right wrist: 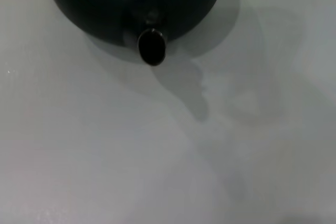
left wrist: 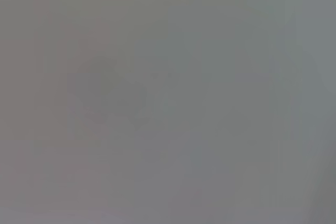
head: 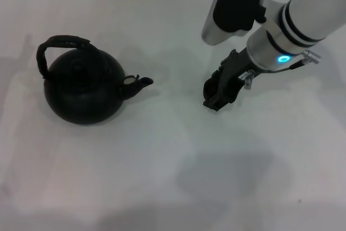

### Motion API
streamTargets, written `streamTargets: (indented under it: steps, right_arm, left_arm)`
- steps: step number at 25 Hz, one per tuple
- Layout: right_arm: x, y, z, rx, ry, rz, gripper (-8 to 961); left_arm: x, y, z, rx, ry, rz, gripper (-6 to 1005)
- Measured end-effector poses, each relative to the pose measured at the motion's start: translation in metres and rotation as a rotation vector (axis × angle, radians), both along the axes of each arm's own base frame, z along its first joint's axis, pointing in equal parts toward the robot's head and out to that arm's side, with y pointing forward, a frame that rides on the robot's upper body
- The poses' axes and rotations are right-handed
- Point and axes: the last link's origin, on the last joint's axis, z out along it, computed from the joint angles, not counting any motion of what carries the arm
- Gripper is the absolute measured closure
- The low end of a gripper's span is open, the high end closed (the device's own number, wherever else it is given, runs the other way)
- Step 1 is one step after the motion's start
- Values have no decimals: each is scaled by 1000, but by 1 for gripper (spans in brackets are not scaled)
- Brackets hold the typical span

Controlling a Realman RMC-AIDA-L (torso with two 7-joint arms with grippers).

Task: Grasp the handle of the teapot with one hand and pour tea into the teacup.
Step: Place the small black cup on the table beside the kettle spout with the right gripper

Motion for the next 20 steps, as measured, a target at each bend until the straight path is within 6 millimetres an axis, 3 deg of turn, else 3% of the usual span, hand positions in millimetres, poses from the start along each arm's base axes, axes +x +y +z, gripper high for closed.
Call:
streamTargets:
  steps: [20]
  right_arm:
    - [2,-3,-7,16,-26,43,129]
  left_arm:
    - [1,3,2,0,6,-8,111]
